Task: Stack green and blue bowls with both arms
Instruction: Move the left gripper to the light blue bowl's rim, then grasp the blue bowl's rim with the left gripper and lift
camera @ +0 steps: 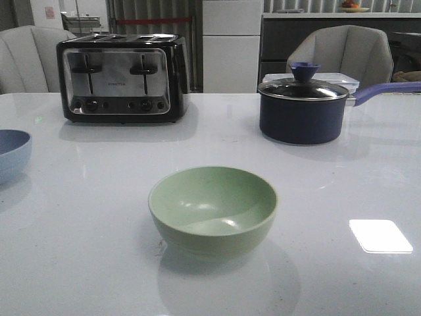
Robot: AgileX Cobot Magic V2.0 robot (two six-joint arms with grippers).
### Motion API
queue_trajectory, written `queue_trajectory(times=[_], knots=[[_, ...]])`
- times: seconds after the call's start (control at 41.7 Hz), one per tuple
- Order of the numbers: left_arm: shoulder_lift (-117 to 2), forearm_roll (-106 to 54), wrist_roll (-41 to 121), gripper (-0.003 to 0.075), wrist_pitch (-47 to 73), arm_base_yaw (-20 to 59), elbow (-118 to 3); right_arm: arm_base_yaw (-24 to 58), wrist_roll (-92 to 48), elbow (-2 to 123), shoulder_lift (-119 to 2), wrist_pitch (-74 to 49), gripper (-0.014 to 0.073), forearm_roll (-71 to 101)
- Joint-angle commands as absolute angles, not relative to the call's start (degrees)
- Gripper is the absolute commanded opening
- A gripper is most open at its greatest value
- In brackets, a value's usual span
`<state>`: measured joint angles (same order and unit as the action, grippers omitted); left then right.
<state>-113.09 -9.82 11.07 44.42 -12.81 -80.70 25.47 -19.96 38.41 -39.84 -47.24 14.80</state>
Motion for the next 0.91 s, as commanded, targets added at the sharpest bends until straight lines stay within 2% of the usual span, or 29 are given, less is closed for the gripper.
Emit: queue_trajectory(times=[0.0,0.24,0.455,0.671,0.887], knots=[[-109.4,-11.1,11.6,0.0094,44.0,-12.8,-82.4,25.5,-20.5,40.0,-39.7,-44.2,0.0466,15.2],[-101.6,-15.0,13.7,0.0093,48.3,-12.1,-82.5,25.5,-20.5,40.0,-39.7,-44.2,0.0466,15.2],[-92.1,-22.1,18.8,0.0093,53.5,-6.8,-82.4,25.5,-20.5,40.0,-39.7,-44.2,0.0466,15.2],[-86.7,-22.7,19.7,0.0093,56.7,5.2,-82.4,25.5,-20.5,40.0,-39.7,-44.2,0.0466,15.2],[-87.4,-22.7,19.7,0.0093,56.1,18.9,-82.4,25.5,-20.5,40.0,-39.7,-44.2,0.0466,15.2]])
